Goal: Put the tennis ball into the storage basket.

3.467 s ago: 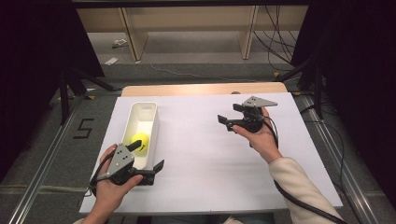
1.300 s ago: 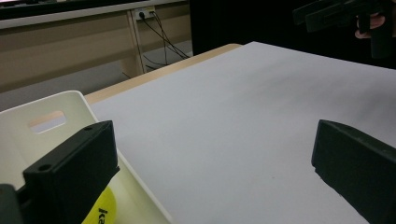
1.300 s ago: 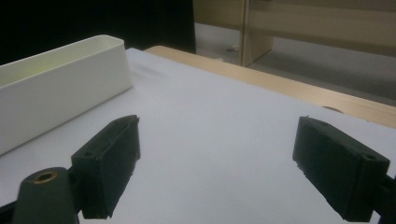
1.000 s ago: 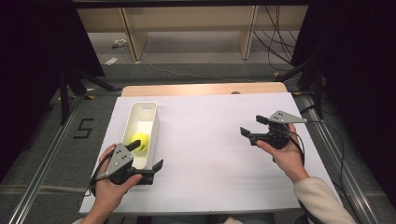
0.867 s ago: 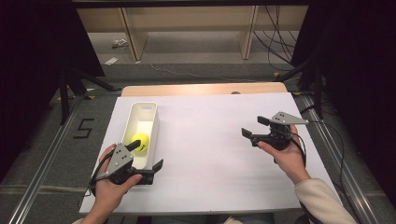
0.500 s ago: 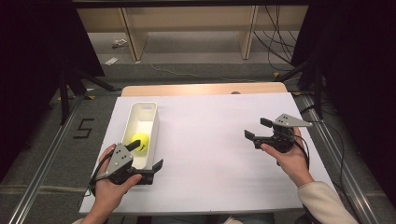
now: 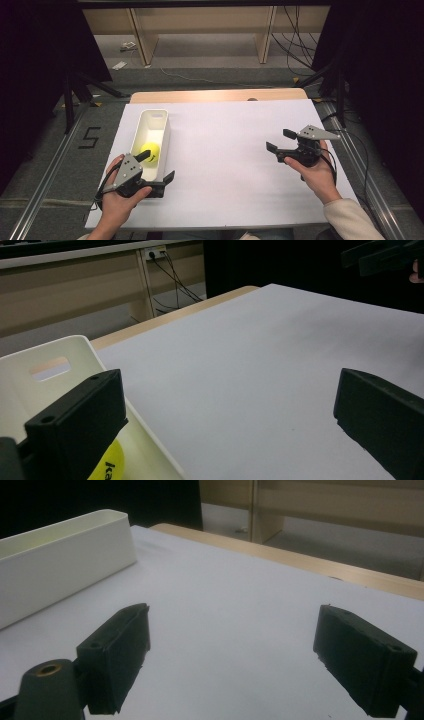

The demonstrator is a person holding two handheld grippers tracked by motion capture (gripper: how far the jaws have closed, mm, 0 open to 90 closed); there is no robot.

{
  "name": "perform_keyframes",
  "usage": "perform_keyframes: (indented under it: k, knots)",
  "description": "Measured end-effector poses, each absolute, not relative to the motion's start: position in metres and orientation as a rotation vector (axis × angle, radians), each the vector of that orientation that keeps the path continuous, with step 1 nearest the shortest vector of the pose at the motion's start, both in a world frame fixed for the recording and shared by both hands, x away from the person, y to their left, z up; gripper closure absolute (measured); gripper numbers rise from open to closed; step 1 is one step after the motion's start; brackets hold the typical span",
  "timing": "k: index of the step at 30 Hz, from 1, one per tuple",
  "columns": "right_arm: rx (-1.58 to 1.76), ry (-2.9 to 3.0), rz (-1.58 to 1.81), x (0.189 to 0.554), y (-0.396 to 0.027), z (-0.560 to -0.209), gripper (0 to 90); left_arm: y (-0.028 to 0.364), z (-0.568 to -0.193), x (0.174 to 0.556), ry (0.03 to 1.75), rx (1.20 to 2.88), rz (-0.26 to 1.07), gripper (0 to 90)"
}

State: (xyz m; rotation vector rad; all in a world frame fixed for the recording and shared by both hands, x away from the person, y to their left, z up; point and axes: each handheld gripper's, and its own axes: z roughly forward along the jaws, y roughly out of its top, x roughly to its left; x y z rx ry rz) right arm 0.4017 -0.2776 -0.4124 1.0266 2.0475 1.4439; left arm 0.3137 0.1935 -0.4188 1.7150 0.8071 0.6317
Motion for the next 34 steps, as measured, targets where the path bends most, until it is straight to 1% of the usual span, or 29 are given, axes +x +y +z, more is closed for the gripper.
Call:
perform_keyframes:
  k: [34]
  knots:
    - [1.040,2.061,1.440,0.390,-0.284,-0.419,15.5,0.195,-0.419,0.315,0.814,1.711,0.627,0.0]
